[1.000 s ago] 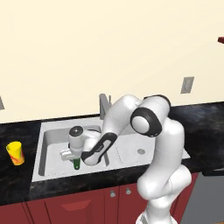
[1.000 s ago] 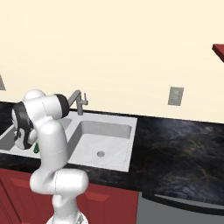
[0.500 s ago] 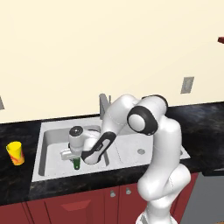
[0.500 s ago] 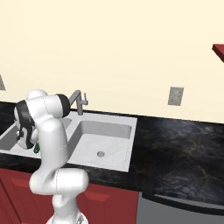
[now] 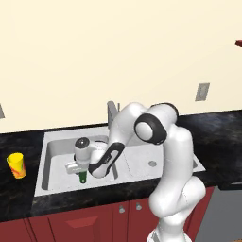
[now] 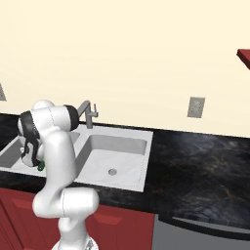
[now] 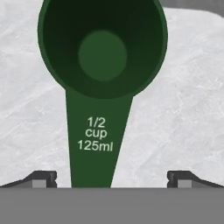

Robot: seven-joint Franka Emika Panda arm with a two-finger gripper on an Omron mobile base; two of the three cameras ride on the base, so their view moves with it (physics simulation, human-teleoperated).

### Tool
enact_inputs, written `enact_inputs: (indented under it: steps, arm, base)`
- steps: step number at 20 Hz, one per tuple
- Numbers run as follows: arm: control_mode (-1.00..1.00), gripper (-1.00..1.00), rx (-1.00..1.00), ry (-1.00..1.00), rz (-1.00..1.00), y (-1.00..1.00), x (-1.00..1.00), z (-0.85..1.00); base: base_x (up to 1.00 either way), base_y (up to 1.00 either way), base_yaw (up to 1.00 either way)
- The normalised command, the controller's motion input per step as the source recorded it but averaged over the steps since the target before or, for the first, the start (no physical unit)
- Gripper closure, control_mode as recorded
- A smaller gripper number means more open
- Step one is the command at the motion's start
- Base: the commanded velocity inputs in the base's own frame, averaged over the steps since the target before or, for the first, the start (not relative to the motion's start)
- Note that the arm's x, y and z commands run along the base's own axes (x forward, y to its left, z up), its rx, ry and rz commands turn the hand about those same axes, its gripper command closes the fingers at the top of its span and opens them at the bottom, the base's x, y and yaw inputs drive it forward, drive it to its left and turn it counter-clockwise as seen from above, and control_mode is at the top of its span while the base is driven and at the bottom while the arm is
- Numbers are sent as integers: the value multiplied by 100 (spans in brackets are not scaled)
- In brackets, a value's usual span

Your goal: Move any existing items from the left basin to the right basin for drying. Then move the cup from the counter to the left basin of the sink for washing.

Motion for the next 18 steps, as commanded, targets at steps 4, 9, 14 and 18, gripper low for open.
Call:
enact_inputs:
  steps: [4, 9, 14, 18]
  arm:
    - [-100, -100, 0, 0, 0, 0, 9, -12]
    - [-100, -100, 0, 2, 0, 5, 10, -13]
    - [-100, -100, 0, 3, 0, 10, 10, -14]
    - [-100, -100, 0, 4, 0, 13, 9, -14]
  base:
    - [0, 0, 0]
    - [0, 0, 0]
    - [0, 0, 0]
    - [0, 0, 0]
